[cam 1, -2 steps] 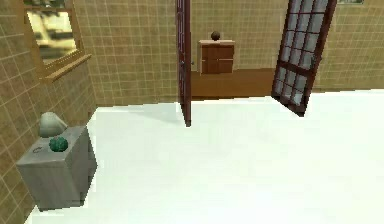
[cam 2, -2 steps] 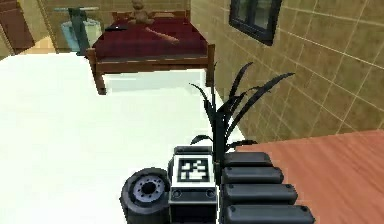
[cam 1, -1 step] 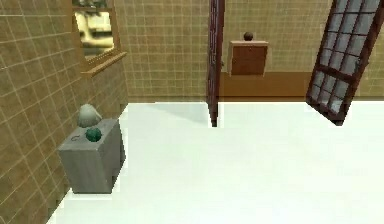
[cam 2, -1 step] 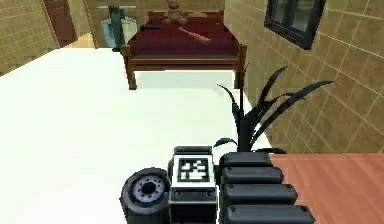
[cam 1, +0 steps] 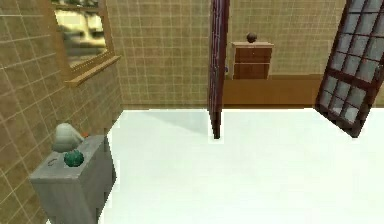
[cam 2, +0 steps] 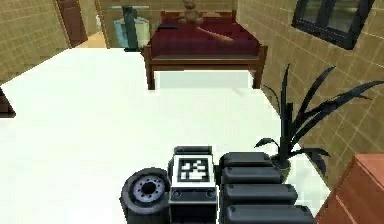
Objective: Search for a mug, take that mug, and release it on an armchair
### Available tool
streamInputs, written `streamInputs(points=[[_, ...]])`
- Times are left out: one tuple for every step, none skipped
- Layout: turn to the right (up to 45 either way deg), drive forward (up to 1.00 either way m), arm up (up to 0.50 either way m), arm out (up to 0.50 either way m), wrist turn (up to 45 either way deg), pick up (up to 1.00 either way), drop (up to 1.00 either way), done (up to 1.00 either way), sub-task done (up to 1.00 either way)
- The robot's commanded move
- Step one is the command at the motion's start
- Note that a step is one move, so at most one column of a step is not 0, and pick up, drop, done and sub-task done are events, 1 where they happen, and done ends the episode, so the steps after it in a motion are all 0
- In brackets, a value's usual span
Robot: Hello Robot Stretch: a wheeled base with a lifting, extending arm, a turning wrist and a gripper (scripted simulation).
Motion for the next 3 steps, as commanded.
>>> streamInputs(points=[[45.0,0.0,0.0,0.0,0.0,0.0,0.0,0.0,0.0],[15.0,0.0,0.0,0.0,0.0,0.0,0.0,0.0,0.0],[0.0,1.0,0.0,0.0,0.0,0.0,0.0,0.0,0.0]])
